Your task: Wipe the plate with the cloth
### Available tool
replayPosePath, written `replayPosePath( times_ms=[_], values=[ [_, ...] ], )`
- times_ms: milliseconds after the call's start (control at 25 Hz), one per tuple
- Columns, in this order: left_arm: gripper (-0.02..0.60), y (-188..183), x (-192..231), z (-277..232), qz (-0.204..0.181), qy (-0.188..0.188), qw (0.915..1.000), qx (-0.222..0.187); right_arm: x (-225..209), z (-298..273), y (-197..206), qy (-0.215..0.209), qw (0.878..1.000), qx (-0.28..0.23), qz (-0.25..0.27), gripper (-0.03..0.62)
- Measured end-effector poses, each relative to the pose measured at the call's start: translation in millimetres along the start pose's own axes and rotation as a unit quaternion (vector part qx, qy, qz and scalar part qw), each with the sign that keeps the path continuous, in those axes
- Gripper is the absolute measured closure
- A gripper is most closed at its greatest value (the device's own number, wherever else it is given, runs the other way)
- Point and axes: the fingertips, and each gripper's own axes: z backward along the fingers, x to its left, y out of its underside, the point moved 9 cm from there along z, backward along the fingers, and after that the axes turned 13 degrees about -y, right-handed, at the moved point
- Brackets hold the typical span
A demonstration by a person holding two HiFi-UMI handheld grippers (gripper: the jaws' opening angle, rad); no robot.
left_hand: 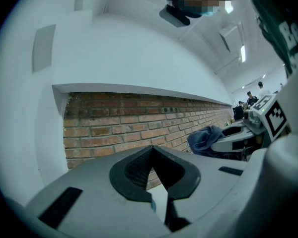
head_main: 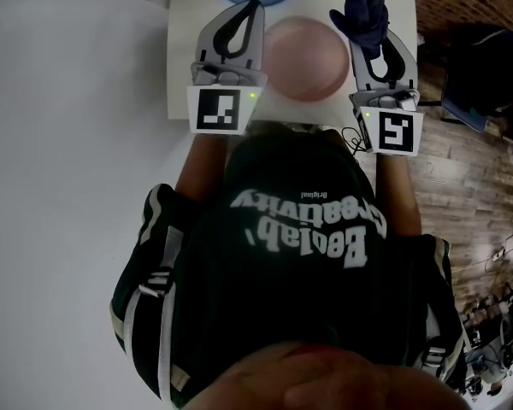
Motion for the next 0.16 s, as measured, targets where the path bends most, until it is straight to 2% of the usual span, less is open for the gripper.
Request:
replayPosePath(
  times_ms=[160],
  values=[
    [0.58, 2.5, 3.8, -1.7, 0.005, -0.002, 1.0, 0.001, -1.5, -1.1, 3.5, 0.01, 1.0, 0.005, -0.008, 0.474]
  ],
)
